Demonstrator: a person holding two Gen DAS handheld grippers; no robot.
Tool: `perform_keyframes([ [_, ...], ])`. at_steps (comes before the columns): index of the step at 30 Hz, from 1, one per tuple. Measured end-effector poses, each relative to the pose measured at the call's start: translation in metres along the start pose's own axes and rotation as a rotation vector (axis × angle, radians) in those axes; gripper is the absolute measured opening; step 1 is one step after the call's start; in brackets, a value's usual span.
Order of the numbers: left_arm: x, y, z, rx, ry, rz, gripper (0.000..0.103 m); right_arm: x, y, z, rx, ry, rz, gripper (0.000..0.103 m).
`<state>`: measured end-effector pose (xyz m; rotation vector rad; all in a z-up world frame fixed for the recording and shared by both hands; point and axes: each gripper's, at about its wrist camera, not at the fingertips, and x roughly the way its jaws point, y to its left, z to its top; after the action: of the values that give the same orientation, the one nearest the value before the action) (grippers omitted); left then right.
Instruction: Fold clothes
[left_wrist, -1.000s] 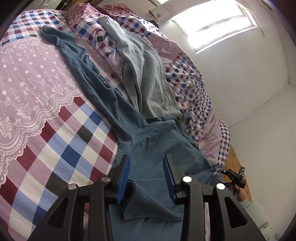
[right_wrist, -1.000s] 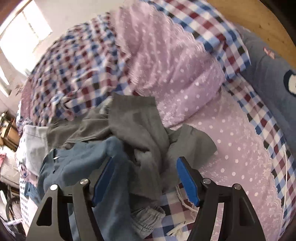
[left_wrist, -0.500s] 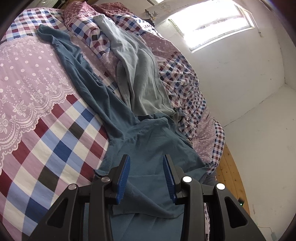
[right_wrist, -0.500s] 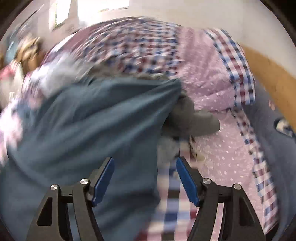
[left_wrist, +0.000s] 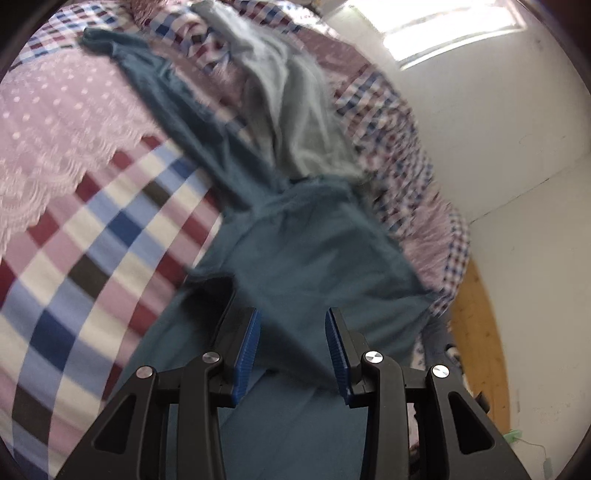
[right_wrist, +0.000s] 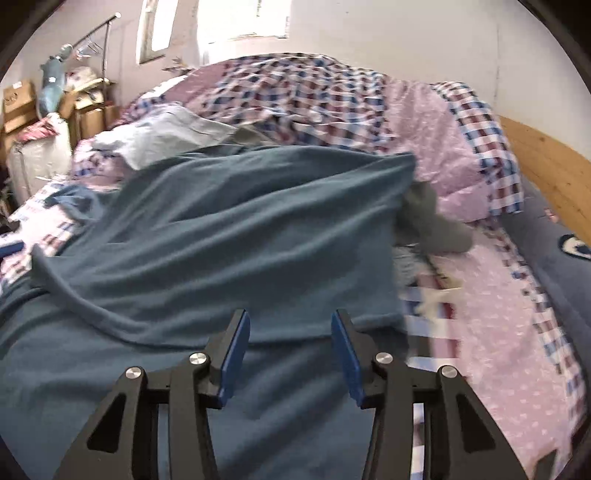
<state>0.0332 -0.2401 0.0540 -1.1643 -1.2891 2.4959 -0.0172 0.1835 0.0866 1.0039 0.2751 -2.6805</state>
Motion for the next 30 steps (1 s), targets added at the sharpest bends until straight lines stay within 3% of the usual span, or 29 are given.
perform_keyframes([
  [4, 0.011, -0.004, -0.009, 0.049, 0.034, 0.129, 0.038, 0.017, 0.008, -0.009, 0.017, 0.042, 0.040, 0.049],
  [7, 0.014, -0.008, -0.012, 0.088, 0.012, 0.216, 0.038, 0.023, 0.003, -0.012, 0.041, 0.062, 0.051, 0.049],
  [12, 0.020, -0.007, -0.019, 0.092, 0.042, 0.266, 0.038, 0.028, -0.006, -0.014, 0.082, 0.075, 0.061, 0.049],
  [17, 0.028, -0.004, -0.020, 0.086, 0.061, 0.269, 0.039, 0.033, -0.015, -0.016, 0.122, 0.088, 0.071, 0.049],
  [22, 0.032, 0.007, -0.013, 0.014, 0.054, 0.218, 0.039, 0.038, -0.025, -0.018, 0.163, 0.101, 0.081, 0.049],
  [24, 0.029, 0.011, -0.011, -0.013, 0.046, 0.209, 0.031, 0.039, -0.026, -0.019, 0.168, 0.102, 0.086, 0.049],
  [28, 0.027, 0.014, -0.013, -0.043, 0.046, 0.196, 0.005, 0.038, -0.029, -0.019, 0.184, 0.102, 0.091, 0.050],
  [30, 0.027, 0.015, -0.013, -0.055, 0.051, 0.175, 0.003, 0.039, -0.029, -0.020, 0.192, 0.104, 0.093, 0.050],
])
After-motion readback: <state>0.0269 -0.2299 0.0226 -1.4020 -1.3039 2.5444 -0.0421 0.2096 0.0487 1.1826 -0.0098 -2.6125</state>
